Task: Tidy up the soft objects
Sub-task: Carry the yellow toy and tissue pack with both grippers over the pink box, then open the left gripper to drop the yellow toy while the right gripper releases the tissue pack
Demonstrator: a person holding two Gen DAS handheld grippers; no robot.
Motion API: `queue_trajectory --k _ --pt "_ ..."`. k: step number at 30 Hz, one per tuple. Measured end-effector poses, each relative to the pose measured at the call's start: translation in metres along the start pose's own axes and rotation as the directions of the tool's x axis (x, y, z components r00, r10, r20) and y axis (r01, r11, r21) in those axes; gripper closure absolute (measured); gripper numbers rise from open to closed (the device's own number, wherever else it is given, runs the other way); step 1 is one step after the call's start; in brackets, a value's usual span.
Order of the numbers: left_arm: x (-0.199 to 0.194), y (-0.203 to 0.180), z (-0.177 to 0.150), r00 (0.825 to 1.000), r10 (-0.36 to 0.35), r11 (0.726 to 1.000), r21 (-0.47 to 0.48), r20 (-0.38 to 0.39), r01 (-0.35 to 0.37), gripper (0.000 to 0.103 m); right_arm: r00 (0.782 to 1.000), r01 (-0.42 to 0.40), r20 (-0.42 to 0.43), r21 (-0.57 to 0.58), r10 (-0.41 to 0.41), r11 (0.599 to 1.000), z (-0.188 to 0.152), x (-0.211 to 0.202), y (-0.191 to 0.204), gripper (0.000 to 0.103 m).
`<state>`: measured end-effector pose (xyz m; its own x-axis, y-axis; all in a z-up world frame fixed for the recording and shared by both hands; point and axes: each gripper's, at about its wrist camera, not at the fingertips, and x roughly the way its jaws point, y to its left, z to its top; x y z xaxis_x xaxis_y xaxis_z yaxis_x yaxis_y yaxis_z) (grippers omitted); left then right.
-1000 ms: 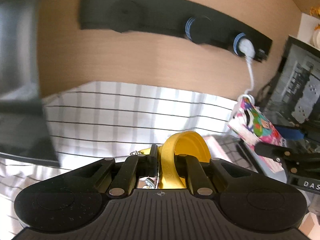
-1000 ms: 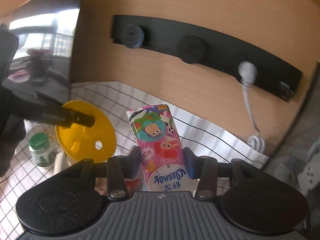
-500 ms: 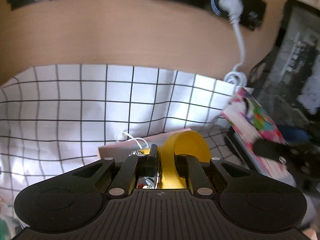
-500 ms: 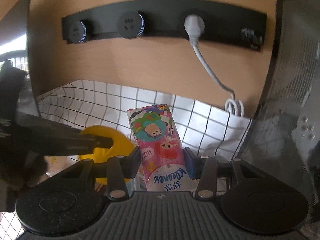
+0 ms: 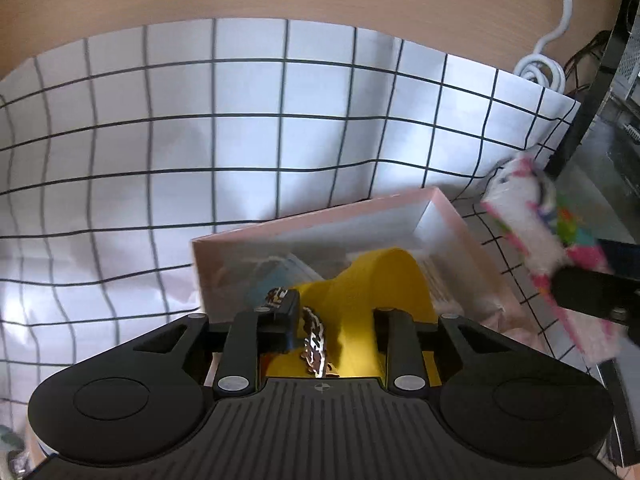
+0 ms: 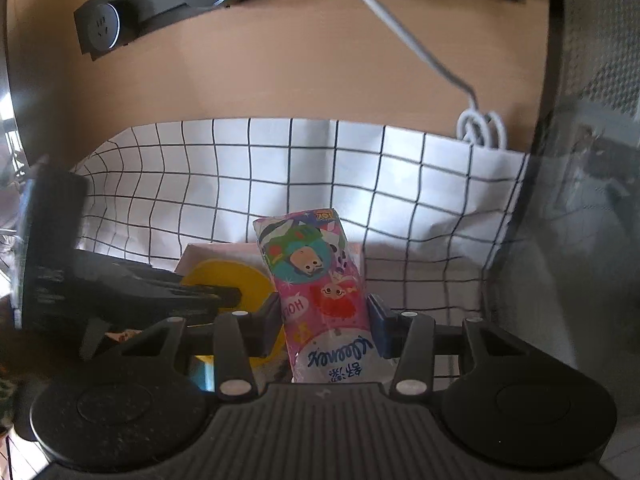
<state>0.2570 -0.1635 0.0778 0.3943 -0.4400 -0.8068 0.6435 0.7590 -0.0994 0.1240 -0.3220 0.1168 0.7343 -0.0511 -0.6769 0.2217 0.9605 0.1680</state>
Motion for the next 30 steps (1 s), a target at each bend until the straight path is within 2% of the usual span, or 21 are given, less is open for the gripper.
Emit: queue_trajectory --k 3,6,8,11,14,18,20,22,25,26,30 --pt "-0.016 0.009 -0.002 0.999 -0.049 0.998 -0.025 -0.001 0.049 0.074 1.0 -0.015 -0.008 0.033 0.016 0.999 0.002 0.016 -0.001 0.058" --pt "-0.03 0.012 -0.007 0.997 -0.074 0.997 -0.03 0.005 0.074 0.075 0.998 -0.055 -0.036 0.036 0.056 0.998 0.007 0.036 0.003 0.052" --pt "-0.038 0.013 -0.013 0.996 -0.086 0.996 -0.035 0.025 0.087 0.075 0.995 -0.072 -0.065 0.046 0.075 0.996 0.007 0.048 0.006 0.052" --pt "-0.048 0.017 -0.019 0.991 -0.119 0.991 -0.05 0.065 0.122 0.074 0.996 -0.074 -0.052 0.073 0.078 0.995 0.005 0.048 0.008 0.05" --pt "-0.055 0.022 -0.025 0.983 -0.141 0.987 -0.062 0.12 0.149 0.074 0.998 -0.06 -0.017 0.088 0.062 0.994 0.005 0.039 0.009 0.047" --pt "-0.054 0.026 -0.025 0.966 -0.193 0.975 -0.073 0.171 0.208 0.074 1.0 0.0 0.031 0.088 -0.003 0.996 0.008 0.023 0.015 0.047" --pt "-0.047 0.027 -0.022 0.961 -0.224 0.965 -0.101 0.16 0.241 0.074 0.998 0.038 0.044 0.099 -0.043 0.994 0.008 0.013 0.017 0.047" --pt "-0.037 0.025 -0.02 0.965 -0.231 0.962 -0.117 0.123 0.245 0.074 0.996 0.073 0.04 0.121 -0.078 0.99 0.005 0.003 0.015 0.047" --pt "-0.015 0.012 -0.02 0.971 -0.236 0.97 -0.051 0.023 0.237 0.071 0.994 0.098 0.029 0.121 -0.102 0.988 -0.006 -0.013 0.014 0.047" --pt "-0.008 0.007 -0.022 0.976 -0.22 0.975 -0.034 -0.007 0.219 0.069 0.993 0.108 0.03 0.11 -0.112 0.988 -0.011 -0.019 0.015 0.047" --pt "0.002 -0.002 -0.021 0.99 -0.138 0.99 -0.006 -0.03 0.138 0.069 0.99 0.133 0.042 0.084 -0.137 0.987 -0.026 -0.037 0.016 0.047"
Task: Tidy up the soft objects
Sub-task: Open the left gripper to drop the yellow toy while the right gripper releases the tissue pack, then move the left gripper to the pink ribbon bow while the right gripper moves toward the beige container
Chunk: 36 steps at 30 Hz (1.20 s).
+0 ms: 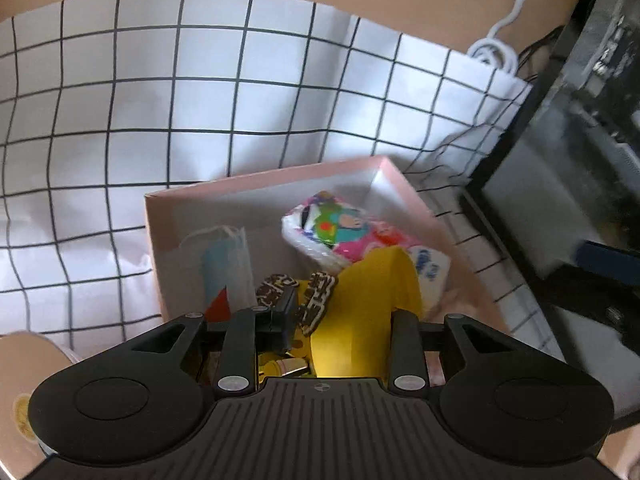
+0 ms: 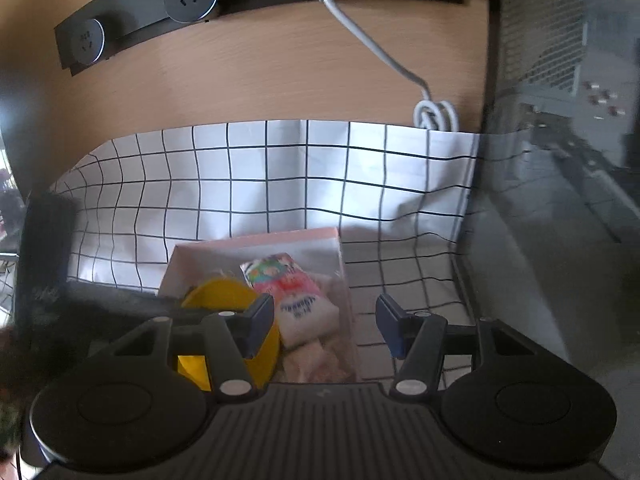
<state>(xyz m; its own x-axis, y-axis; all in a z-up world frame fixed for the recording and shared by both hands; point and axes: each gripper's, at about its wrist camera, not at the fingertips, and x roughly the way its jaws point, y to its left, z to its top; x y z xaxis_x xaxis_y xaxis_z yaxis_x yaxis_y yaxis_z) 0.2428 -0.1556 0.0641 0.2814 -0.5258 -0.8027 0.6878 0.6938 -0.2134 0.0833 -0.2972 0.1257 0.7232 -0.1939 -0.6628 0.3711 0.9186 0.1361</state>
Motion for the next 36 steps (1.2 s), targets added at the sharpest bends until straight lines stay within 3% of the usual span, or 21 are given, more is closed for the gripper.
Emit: queue_trajectory --k 4,8,12,18,25,27,31,36 --pt "-0.005 -0.007 0.006 0.999 0.044 0.997 0.059 -0.025 -0.042 0.071 1.0 -0.007 -0.003 0.01 0.007 1.0 -0.01 -0.008 -0.004 0.047" --pt "-0.014 -0.017 0.006 0.989 0.115 0.974 0.204 -0.096 -0.094 0.071 1.0 -0.014 -0.022 0.018 0.014 1.0 -0.018 -0.006 -0.006 0.047" --pt "-0.021 -0.019 0.0 0.983 0.108 0.966 0.248 -0.146 -0.069 0.069 0.999 -0.026 -0.042 0.033 0.027 0.999 -0.024 -0.002 -0.004 0.047" --pt "-0.053 0.008 0.014 0.995 -0.005 0.995 0.102 -0.1 0.015 0.068 0.998 -0.032 -0.046 0.017 0.033 0.999 -0.027 -0.002 0.005 0.046" --pt "-0.125 0.06 0.014 0.997 -0.071 0.997 -0.038 0.036 0.073 0.068 0.998 -0.061 -0.023 -0.021 0.061 0.998 -0.013 -0.006 0.04 0.046" --pt "-0.152 0.089 0.007 0.995 -0.043 0.996 -0.08 0.095 0.05 0.068 0.996 -0.091 0.002 -0.044 0.091 0.995 -0.003 -0.012 0.06 0.046" --pt "-0.206 0.157 -0.018 0.978 0.094 0.982 -0.176 0.186 -0.061 0.068 0.982 -0.175 0.05 -0.09 0.18 0.98 0.019 -0.02 0.115 0.046" --pt "-0.261 0.256 -0.062 0.938 0.272 0.919 -0.347 0.215 -0.187 0.068 0.953 -0.28 0.072 -0.15 0.293 0.948 0.045 -0.016 0.211 0.046"
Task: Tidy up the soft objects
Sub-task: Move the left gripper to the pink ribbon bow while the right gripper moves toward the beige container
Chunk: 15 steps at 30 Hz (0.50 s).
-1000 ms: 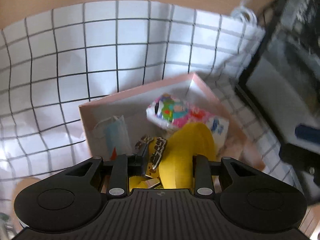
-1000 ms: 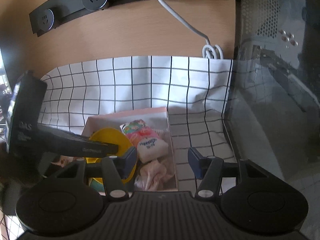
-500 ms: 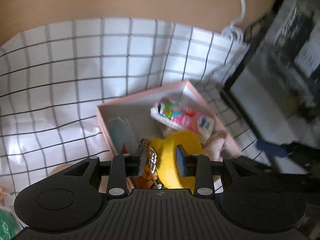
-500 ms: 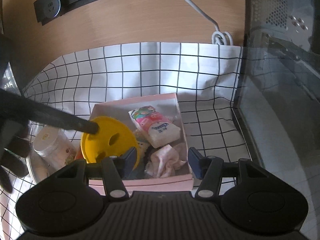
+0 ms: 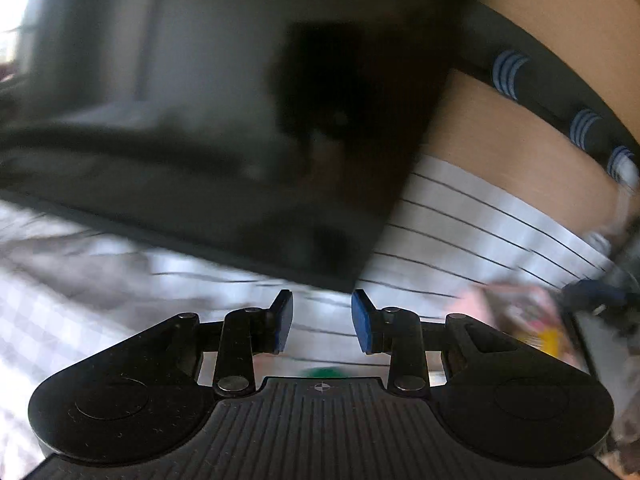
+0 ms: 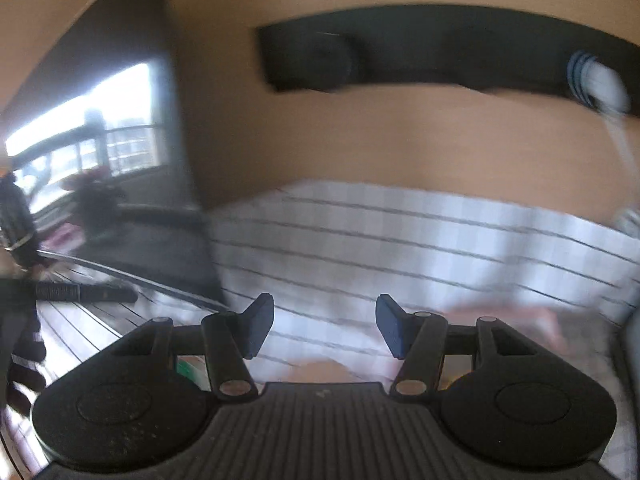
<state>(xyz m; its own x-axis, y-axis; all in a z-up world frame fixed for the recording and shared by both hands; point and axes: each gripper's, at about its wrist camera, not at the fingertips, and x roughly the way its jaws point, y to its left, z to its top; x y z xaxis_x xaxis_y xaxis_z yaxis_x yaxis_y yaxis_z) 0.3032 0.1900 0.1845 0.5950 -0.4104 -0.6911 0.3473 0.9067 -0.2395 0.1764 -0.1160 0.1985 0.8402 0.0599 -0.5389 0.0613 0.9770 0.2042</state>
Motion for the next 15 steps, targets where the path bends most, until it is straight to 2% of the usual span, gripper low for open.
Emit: queue_trajectory --k 4,7,9,12,15 --pt "-0.02 0.078 -0.013 0.996 0.087 0.995 -0.058 0.024 -0.085 0.068 0.994 -0.112 -0.018 -0.006 0.112 0.994 0.021 0.031 0.065 0.046" --pt "-0.029 0.113 -0.028 0.992 0.115 0.993 -0.031 0.051 -0.114 0.068 0.979 -0.189 -0.085 -0.02 0.187 0.982 0.028 0.055 0.101 0.046" --pt "-0.026 0.119 -0.037 0.997 0.076 0.997 0.016 0.031 -0.077 0.068 0.972 -0.198 -0.134 -0.035 0.191 0.98 0.029 0.071 0.118 0.046" --pt "-0.014 0.104 -0.046 1.0 -0.019 0.993 0.119 -0.004 0.02 0.068 0.971 -0.182 -0.173 -0.069 0.168 0.981 0.028 0.086 0.131 0.046" --pt "0.002 0.075 -0.051 0.996 -0.086 0.953 0.288 -0.037 0.093 0.068 0.972 -0.153 -0.189 -0.072 0.137 0.986 0.027 0.091 0.127 0.046"
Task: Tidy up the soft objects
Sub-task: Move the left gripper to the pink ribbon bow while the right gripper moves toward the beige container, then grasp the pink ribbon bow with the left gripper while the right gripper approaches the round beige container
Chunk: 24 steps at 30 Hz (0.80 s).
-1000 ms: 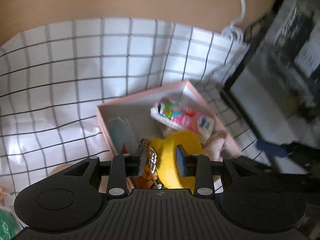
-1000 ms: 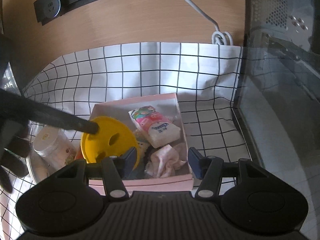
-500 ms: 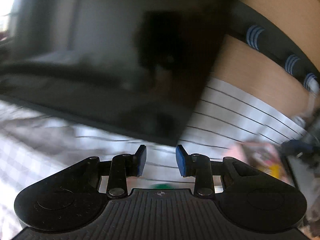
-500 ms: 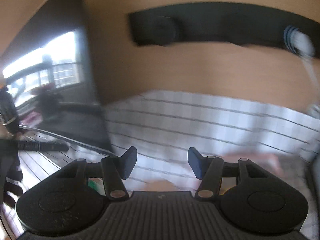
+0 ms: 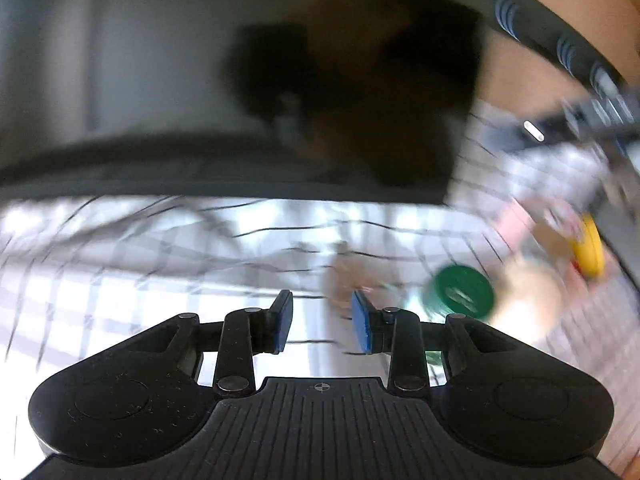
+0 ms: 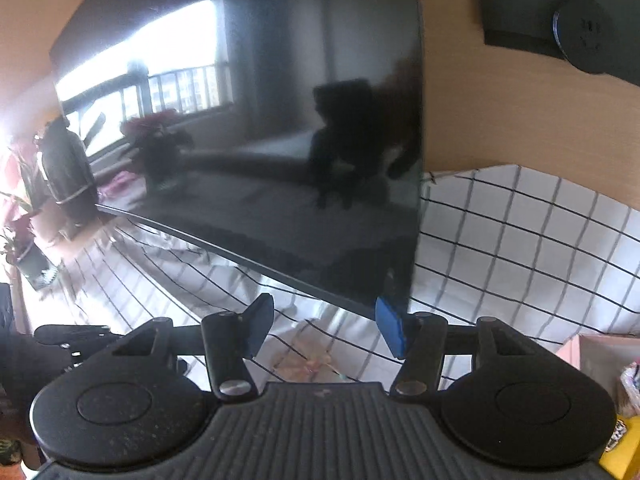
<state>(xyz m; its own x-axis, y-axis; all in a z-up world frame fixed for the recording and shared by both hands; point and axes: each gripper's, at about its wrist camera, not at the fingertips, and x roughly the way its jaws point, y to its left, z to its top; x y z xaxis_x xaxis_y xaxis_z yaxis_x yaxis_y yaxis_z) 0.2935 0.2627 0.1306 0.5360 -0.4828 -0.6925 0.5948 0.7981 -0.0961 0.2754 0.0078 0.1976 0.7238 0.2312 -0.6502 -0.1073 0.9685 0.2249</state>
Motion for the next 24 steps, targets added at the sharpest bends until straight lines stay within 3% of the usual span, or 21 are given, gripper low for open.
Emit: queue_trajectory --k 4,8,14,20,24 --pt "0.035 -0.03 0.008 0.997 -0.056 0.977 0.204 -0.044 0.064 0.069 0.998 0.057 -0.003 0.018 -0.057 0.998 -0.008 -0.015 -0.024 0.046" --pt "0.084 -0.045 0.019 0.99 -0.038 0.94 0.331 -0.133 0.081 0.069 0.989 0.147 0.01 0.026 -0.147 0.989 -0.018 -0.038 -0.059 0.046" --pt "0.138 -0.033 0.023 0.953 -0.003 0.918 0.376 -0.303 0.123 0.071 0.975 0.224 -0.014 0.094 -0.223 0.97 -0.043 -0.065 -0.112 0.046" --pt "0.16 -0.04 0.026 0.924 -0.014 0.894 0.409 -0.382 0.183 0.079 0.969 0.248 -0.036 0.082 -0.246 0.965 -0.064 -0.072 -0.127 0.046" --pt "0.162 -0.035 0.028 0.914 -0.045 0.914 0.352 -0.404 0.201 0.08 0.973 0.228 -0.046 0.021 -0.227 0.974 -0.072 -0.068 -0.113 0.046"
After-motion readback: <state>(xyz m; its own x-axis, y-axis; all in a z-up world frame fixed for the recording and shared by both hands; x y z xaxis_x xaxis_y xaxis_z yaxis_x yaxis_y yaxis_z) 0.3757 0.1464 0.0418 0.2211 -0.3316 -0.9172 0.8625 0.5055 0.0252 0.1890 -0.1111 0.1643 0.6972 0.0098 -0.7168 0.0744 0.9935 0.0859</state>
